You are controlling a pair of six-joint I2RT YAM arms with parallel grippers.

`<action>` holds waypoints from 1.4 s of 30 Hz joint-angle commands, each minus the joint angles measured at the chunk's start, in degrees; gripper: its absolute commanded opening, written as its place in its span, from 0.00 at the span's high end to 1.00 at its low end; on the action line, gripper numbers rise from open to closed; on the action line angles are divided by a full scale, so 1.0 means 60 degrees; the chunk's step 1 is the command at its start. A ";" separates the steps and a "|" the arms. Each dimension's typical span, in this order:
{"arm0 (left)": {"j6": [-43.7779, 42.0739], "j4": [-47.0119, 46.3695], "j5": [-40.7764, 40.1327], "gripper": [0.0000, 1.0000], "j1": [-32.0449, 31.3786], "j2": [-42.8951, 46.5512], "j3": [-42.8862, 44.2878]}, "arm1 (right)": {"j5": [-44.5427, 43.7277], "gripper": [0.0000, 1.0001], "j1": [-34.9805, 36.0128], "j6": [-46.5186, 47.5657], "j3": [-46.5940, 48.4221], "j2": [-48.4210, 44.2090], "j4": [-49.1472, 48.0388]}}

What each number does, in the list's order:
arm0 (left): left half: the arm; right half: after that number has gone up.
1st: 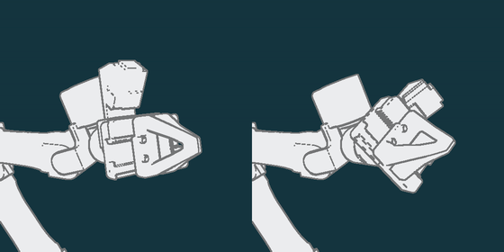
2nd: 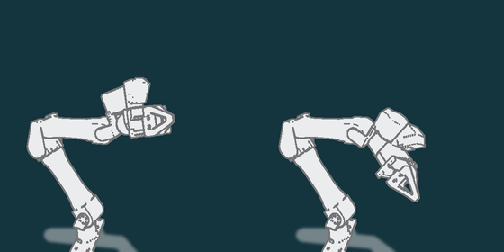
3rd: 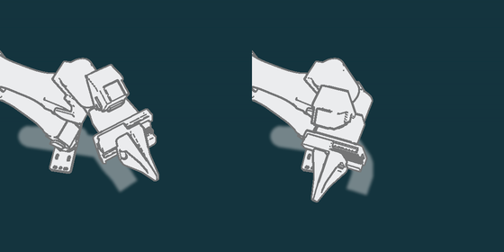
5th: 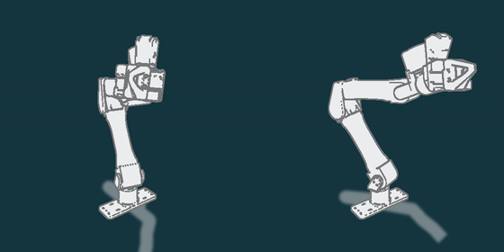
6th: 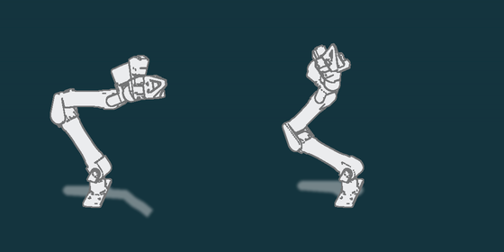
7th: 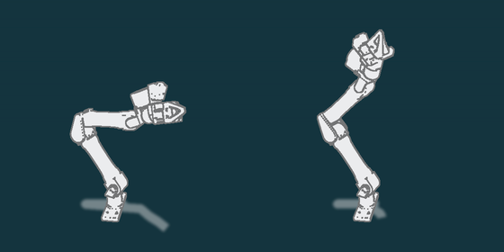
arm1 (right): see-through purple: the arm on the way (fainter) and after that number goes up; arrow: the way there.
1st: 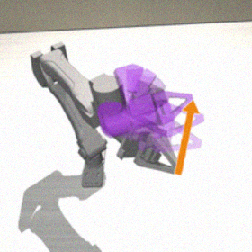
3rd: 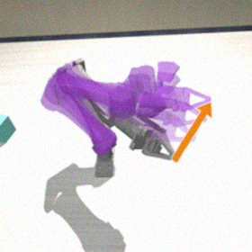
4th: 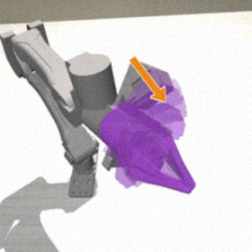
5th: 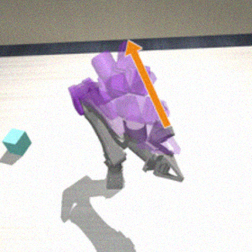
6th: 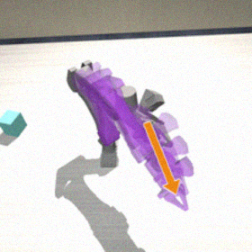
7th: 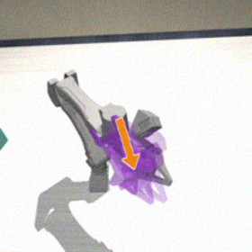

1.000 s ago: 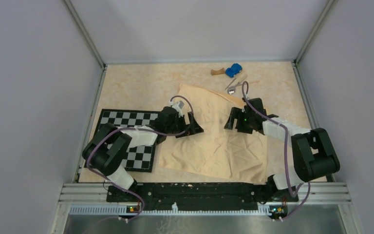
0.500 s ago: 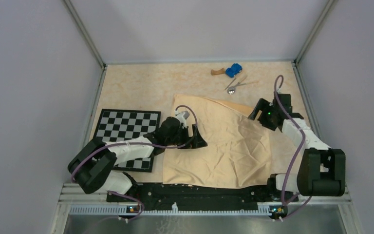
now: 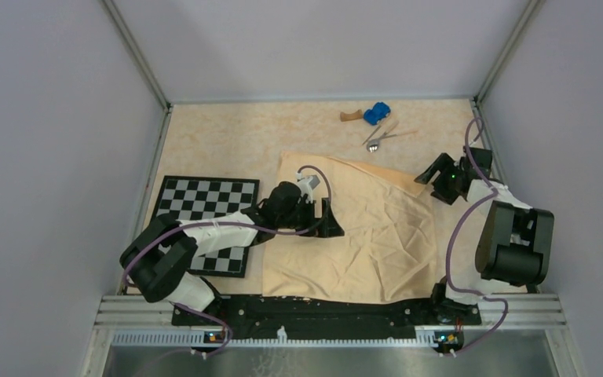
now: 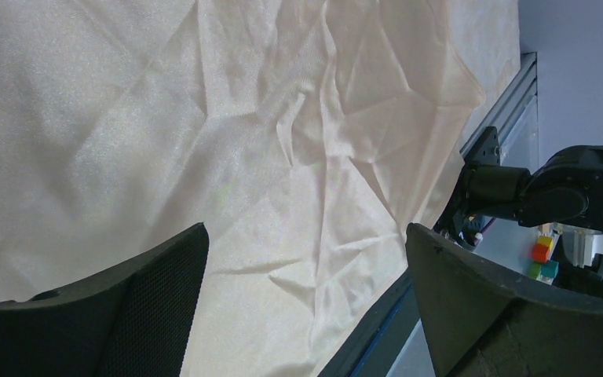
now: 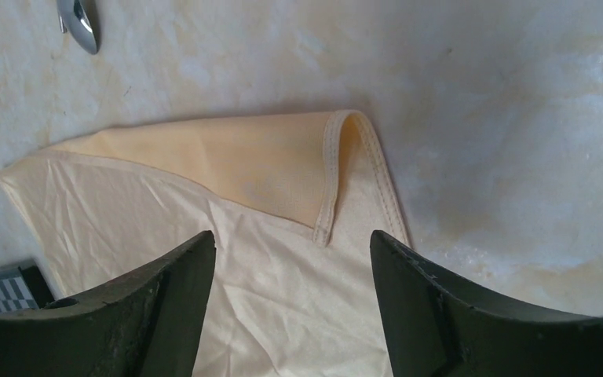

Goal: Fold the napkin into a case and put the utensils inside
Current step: Smooth out the napkin at the center of the board.

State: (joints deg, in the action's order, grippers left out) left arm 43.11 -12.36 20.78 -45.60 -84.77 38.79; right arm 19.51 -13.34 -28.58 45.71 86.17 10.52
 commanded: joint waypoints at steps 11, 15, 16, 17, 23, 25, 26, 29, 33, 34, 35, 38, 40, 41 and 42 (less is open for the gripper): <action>-0.0626 0.1213 -0.0037 0.01 -0.0062 0.0764 0.0691 | 0.1413 0.44 -0.0489 -0.0321 0.0452 0.1361 -0.2192; -0.0688 0.1368 -0.0164 0.01 -0.0061 0.0951 0.0758 | 0.1392 0.45 -0.0492 -0.0328 0.0546 0.1602 -0.2240; -0.0692 0.1382 -0.0177 0.01 -0.0060 0.1014 0.0765 | 0.1403 0.45 -0.0487 -0.0354 0.0534 0.1638 -0.2293; -0.0679 0.1406 -0.0173 0.01 -0.0060 0.1058 0.0754 | 0.1439 0.45 -0.0488 -0.0411 0.0527 0.1713 -0.2382; -0.0772 0.1656 -0.0365 0.01 -0.0061 0.1393 0.0721 | 0.1821 0.45 -0.0495 -0.0665 0.0437 0.1882 -0.2783; -0.0809 0.1749 -0.0437 0.01 -0.0050 0.1473 0.0730 | 0.2066 0.45 -0.0491 -0.0923 0.0344 0.1870 -0.3056; -0.0814 0.1741 -0.0459 0.01 -0.0054 0.1507 0.0721 | 0.2260 0.45 -0.0488 -0.1177 0.0274 0.1880 -0.3352; -0.0814 0.1716 -0.0488 0.01 -0.0054 0.1469 0.0714 | 0.2841 0.46 -0.0495 -0.2482 -0.0006 0.2024 -0.4554; -0.0774 0.1679 -0.0449 0.01 -0.0047 0.1304 0.0763 | 0.3093 0.48 -0.0473 -0.5142 -0.0319 0.2803 -0.7106; -0.0759 0.1666 -0.0405 0.01 -0.0051 0.1274 0.0784 | 0.2947 0.48 -0.0464 -0.5815 -0.0323 0.3099 -0.7662; -0.0735 0.1665 -0.0398 0.01 -0.0046 0.1255 0.0794 | 0.2751 0.48 -0.0452 -0.6423 -0.0337 0.3410 -0.8431; -0.0666 0.1674 -0.0393 0.01 -0.0046 0.1308 0.0815 | 0.2506 0.48 -0.0453 -0.9232 -0.0302 0.4583 -1.1669; -0.0676 0.1798 -0.0490 0.01 -0.0051 0.1381 0.0859 | 0.2096 0.48 -0.0514 -1.0460 -0.0146 0.5285 -1.3264; -0.0686 0.1892 -0.0538 0.01 -0.0057 0.1417 0.0873 | 0.1892 0.47 -0.0555 -1.0633 0.0103 0.5590 -1.3547; -0.0719 0.1955 -0.0610 0.01 -0.0047 0.1464 0.0874 | 0.1845 0.47 -0.0621 -1.0620 0.0443 0.5816 -1.3343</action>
State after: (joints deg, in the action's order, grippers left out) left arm 39.13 -1.34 18.46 -45.76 -77.45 41.60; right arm 34.22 -15.57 -77.12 44.34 116.31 -49.74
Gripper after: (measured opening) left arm 0.987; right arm 0.524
